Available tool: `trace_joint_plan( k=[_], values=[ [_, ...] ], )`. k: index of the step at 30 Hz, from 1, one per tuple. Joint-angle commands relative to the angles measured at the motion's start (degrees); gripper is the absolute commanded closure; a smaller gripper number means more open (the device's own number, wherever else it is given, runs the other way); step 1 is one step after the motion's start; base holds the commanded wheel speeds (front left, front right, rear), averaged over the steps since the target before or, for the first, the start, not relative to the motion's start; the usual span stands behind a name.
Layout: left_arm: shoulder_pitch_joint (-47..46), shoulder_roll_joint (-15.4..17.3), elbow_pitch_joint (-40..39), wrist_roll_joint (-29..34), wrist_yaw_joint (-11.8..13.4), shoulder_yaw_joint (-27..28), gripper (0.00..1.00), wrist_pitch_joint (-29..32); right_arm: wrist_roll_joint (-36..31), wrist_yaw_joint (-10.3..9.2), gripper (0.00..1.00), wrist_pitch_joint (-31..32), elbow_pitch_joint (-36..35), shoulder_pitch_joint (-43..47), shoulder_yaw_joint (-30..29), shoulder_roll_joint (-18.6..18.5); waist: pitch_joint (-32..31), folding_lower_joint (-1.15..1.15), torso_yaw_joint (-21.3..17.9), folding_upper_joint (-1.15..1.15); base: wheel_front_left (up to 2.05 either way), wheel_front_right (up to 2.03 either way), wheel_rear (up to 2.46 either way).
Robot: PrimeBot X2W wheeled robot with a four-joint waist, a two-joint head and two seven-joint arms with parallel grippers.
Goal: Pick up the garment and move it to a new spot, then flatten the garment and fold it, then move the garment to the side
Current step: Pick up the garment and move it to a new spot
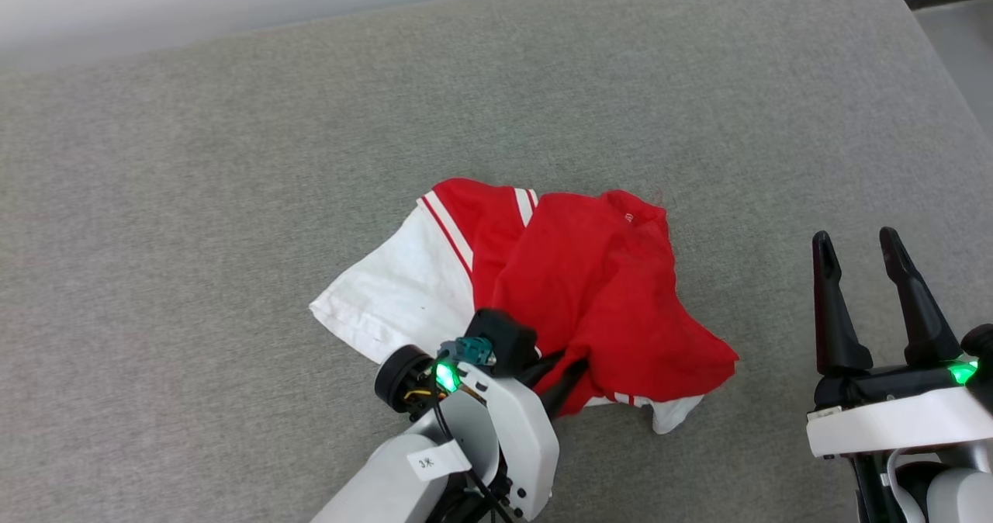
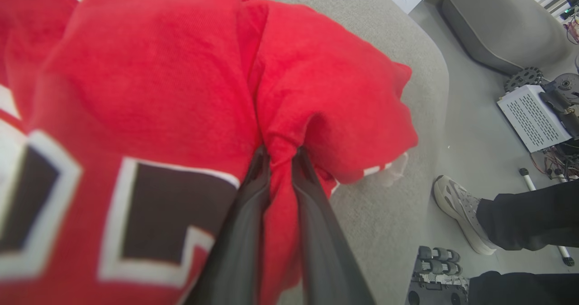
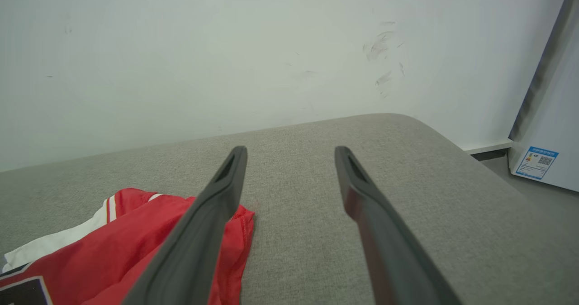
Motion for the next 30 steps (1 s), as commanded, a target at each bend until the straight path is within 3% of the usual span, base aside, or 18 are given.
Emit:
trace_joint_plan(
  k=[1, 2, 3, 8, 16, 30],
  values=[
    [0.4, 0.1, 0.9, 0.0, -0.2, -0.8, 0.68, -0.6, -0.3, -0.02, 0.0, -0.4, 0.2, -0.6, -0.1, 0.1, -0.6, -0.01, 0.8, 0.0, 0.0, 0.0, 0.0],
    [0.4, -0.2, 1.1, 0.2, -0.2, -1.1, 0.09, -1.6, -0.5, -0.02, 0.0, -0.4, 0.4, -0.6, -0.1, 0.1, -1.1, -0.01, 1.2, 0.0, 0.0, 0.0, 0.0],
    [0.3, -0.5, 1.2, 0.3, -0.3, -1.5, 0.0, -2.6, -0.7, -0.02, 0.0, -0.2, 0.4, -0.6, -0.2, 0.1, -1.6, -0.01, 1.6, 0.0, 0.0, 0.0, 0.0],
    [0.1, -1.6, 0.8, 0.5, -0.1, -0.7, 0.0, -11.2, -1.6, -0.02, 0.0, 0.9, 0.3, 0.2, -0.7, 0.1, -5.1, -0.01, 4.7, 0.0, 0.0, 0.0, 0.0],
    [2.4, -1.7, -0.4, 1.4, 5.3, 5.6, 0.0, -25.3, -3.4, -0.02, 0.0, 3.7, -1.4, 2.4, -1.6, 0.1, -10.5, -0.01, 10.4, 0.0, 0.0, 0.0, 0.0],
    [9.7, 4.4, -2.2, 0.4, 12.9, 17.9, 0.0, -29.3, -4.4, -0.02, 0.0, 7.1, -3.0, 6.8, -2.9, 0.1, -16.8, -0.01, 17.0, 0.0, 0.0, 0.0, 0.0]
  ],
)
